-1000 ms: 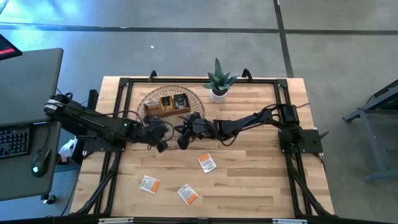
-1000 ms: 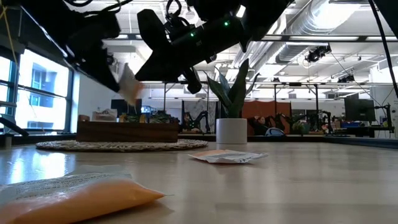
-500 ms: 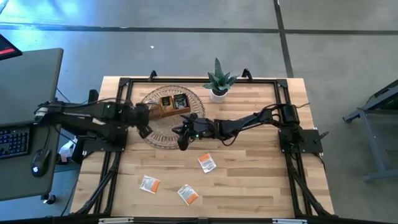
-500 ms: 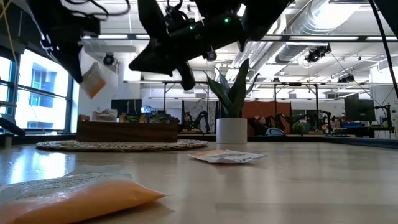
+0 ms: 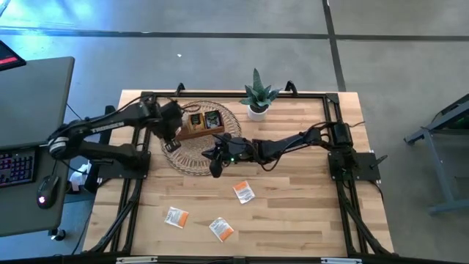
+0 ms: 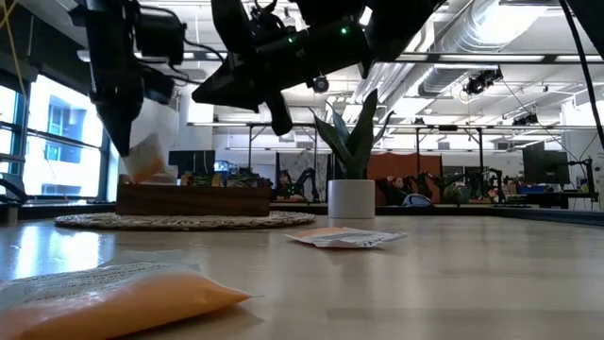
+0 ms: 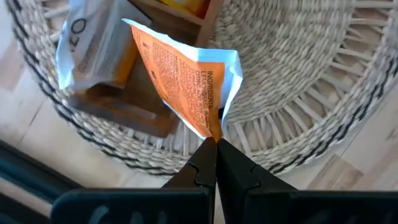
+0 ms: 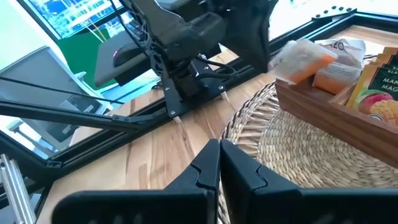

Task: Pick & Place Tea
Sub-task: Put the white tea bag into the left section of the wooden organizer

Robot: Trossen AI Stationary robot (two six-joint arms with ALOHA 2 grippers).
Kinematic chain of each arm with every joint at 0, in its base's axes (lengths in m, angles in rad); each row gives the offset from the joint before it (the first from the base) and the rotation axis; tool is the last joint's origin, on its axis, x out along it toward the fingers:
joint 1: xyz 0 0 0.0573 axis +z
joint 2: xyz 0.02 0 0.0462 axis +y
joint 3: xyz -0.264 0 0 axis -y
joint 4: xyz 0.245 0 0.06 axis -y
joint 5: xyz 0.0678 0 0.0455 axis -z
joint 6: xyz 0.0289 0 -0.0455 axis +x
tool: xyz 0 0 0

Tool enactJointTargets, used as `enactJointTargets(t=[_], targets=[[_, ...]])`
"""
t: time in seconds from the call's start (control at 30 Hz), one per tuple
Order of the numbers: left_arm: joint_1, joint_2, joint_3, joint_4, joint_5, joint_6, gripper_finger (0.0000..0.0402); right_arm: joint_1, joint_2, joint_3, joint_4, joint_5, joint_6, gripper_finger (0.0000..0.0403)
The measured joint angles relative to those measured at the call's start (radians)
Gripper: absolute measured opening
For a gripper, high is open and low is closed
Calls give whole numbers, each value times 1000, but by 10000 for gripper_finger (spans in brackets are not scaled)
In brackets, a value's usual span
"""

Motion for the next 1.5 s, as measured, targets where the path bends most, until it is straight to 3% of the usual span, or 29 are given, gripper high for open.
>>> enactJointTargets(t=[0.3,1.17,1.5], targets=[[109,130,0,6,76,192,0,0,0,0,0,-1,0,3],[141,156,86,18,-342,264,0,0,0,0,0,-1,0,5],[140,156,86,-27,-350,351,23,0,0,0,-1,-1,0,9]])
